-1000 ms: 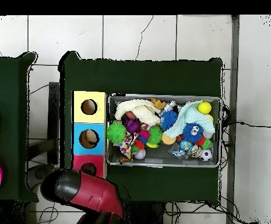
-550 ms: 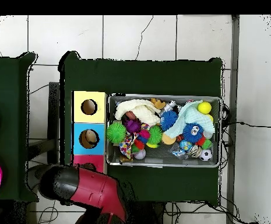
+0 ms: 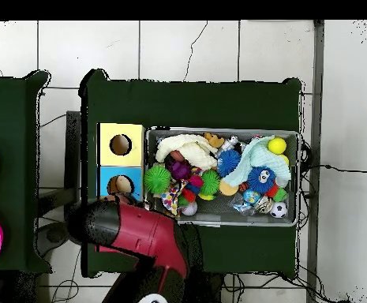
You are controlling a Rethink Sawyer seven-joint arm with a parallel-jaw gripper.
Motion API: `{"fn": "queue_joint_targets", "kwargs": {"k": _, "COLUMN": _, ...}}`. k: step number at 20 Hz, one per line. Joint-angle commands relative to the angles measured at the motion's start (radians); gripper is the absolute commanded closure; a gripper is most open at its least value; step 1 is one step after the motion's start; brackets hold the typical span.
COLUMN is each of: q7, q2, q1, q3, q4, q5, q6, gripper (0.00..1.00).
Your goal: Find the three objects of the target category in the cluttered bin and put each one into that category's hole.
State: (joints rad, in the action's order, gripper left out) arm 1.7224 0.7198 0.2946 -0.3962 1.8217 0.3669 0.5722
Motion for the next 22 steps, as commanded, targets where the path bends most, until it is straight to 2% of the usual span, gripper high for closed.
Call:
{"fn": "queue_joint_targets", "kwargs": {"k": 1, "q7": 0.100, "q2": -0.084, "q1": -0.066, "q3": 0.022, "q4": -0.129, "q5": -0.088, "q6": -0.070, "gripper": 0.00}}
{"fn": "queue_joint_targets", "kwargs": {"k": 7, "q7": 0.031, "q2": -0.116, "q1": -0.149, "q3": 0.057, "q4": -0.192, "q5": -0.163, "q6": -0.140, "gripper": 0.00}}
{"fn": "queue_joint_targets", "kwargs": {"k": 15, "q7": 0.001, "q2": -0.154, "q1": -0.252, "q3": 0.118, "q4": -0.278, "q5": -0.239, "q6": -0.179, "gripper": 0.00}}
{"fn": "queue_joint_targets", "kwargs": {"k": 22, "q7": 0.005, "q2": -0.193, "q1": -0.331, "q3": 0.185, "q4": -0.316, "q5": -0.301, "q6": -0.277, "gripper": 0.00}}
